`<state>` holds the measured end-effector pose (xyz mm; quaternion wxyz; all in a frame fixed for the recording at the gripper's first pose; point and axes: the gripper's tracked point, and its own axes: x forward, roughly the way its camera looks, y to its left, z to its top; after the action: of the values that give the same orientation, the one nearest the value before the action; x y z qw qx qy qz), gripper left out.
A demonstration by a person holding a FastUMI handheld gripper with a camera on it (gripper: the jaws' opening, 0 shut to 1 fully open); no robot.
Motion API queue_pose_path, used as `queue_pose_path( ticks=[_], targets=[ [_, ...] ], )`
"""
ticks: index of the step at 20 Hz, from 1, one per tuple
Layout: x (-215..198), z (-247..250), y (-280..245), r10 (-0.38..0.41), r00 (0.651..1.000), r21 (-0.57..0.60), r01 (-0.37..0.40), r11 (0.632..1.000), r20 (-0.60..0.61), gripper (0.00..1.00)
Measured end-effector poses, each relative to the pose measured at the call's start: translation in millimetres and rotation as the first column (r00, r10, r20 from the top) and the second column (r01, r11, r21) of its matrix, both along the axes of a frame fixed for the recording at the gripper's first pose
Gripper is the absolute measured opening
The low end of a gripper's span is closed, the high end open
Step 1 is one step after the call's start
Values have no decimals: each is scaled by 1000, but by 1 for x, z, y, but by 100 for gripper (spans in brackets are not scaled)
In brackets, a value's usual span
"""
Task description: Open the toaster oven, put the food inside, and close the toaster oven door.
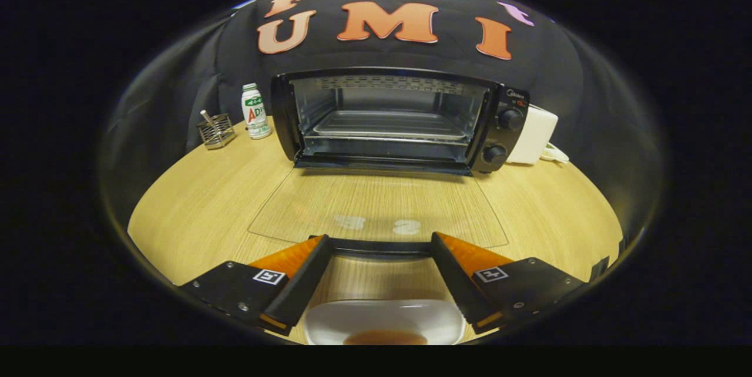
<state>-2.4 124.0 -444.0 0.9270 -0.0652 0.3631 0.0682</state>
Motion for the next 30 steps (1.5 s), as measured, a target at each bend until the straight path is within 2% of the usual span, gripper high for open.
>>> queue_pose_path(
  ticks=[7,12,17,24,30],
  targets=[
    [-10,20,-1,-70,997,107,67,992,23,100],
    [-27,49,-12,-77,992,118,66,991,99,100],
    [-65,57,-21,-79,987,127,62,990,137,100],
    [-123,22,-25,-32,996,57,27,998,86,100],
    [-147,-19,-35,-47,999,9,47,999,-7,100]
  ],
)
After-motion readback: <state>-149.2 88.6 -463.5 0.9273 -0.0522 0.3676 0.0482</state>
